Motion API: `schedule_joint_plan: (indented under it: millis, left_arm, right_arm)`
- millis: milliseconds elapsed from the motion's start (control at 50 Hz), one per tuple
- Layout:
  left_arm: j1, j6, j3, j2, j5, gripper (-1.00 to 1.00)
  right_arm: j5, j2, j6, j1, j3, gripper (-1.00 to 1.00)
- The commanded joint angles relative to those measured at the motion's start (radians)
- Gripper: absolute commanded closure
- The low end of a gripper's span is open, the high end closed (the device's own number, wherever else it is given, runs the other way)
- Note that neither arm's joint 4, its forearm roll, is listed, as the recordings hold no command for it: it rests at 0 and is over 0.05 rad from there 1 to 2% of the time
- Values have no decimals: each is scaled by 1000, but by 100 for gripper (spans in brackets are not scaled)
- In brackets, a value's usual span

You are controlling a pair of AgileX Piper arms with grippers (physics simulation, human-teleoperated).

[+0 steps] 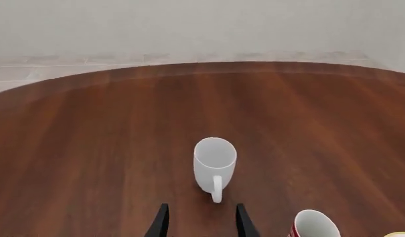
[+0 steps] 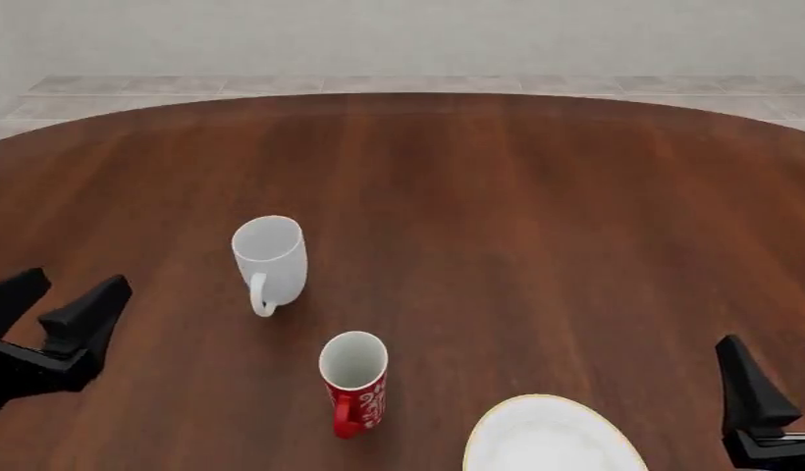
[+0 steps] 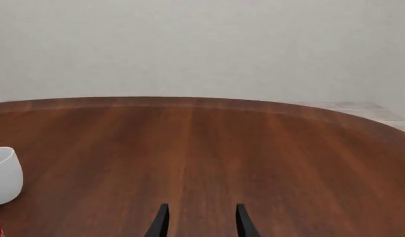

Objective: Put the white mug on the plate.

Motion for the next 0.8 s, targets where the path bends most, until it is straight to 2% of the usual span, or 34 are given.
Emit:
schedule_joint_plan:
  millis: [20, 280, 380, 540, 600, 700, 800]
  left_arm:
    - [-25, -37, -66, 182, -17, -100]
    - [-20, -40, -85, 271, -56, -100]
    - [14, -40, -94, 328, -76, -100]
    - [15, -20, -93, 373, -84, -100]
    - [25, 25, -94, 406, -95, -100]
    - [23, -15, -113, 450, -91, -100]
    - [24, -5, -131, 474, -86, -100]
  right_arm:
    - [-1, 0, 0, 0, 1, -100]
    - [-9, 6, 0, 0, 2, -100]
    - [-10, 8, 0, 1, 2, -100]
    - [-9, 8, 0, 1, 0, -100]
    - [-10, 10, 0, 1, 0, -100]
    - [-14, 14, 0, 1, 0, -100]
    - [-15, 14, 0, 1, 1, -100]
